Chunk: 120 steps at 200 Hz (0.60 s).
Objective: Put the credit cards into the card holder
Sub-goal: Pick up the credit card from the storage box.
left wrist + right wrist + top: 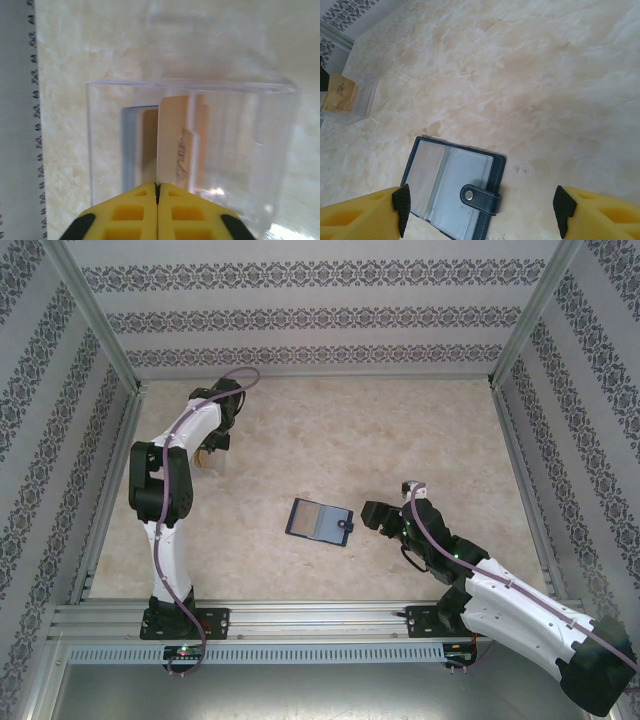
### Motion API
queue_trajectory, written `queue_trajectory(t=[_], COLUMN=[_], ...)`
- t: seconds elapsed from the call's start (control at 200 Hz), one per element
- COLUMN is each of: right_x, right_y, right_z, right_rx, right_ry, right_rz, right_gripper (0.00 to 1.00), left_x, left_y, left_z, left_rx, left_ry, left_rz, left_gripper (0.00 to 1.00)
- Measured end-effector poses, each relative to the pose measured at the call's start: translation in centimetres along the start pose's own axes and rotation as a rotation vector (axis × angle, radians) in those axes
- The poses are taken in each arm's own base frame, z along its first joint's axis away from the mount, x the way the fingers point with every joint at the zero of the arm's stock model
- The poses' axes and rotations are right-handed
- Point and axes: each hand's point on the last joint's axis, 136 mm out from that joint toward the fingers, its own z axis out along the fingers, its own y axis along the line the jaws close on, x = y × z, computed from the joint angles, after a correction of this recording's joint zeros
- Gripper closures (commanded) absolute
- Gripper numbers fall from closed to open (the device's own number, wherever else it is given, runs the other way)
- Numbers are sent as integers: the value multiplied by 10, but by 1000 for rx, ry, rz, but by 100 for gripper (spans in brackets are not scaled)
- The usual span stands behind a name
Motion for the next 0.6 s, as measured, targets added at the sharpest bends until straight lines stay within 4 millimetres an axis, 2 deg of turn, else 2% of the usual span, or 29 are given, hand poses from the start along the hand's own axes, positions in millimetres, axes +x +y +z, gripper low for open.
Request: queue_trajectory(t=[0.185,0.45,0.6], right_x=[0,-1,-1], right_y=[-2,-2,-3], right_z=[0,0,-1], right_rx=[4,4,5], right_ry=[-3,-3,-4], right_rz=[5,6,9], right_gripper=[22,22,21], left_x=[-2,1,4], left_y=[0,-3,-5], left_z=[-7,-7,-18], left_rx=[56,160,247], left_ry=[7,35,47], left_rz=[-17,-63,-98], left_gripper=[100,100,100])
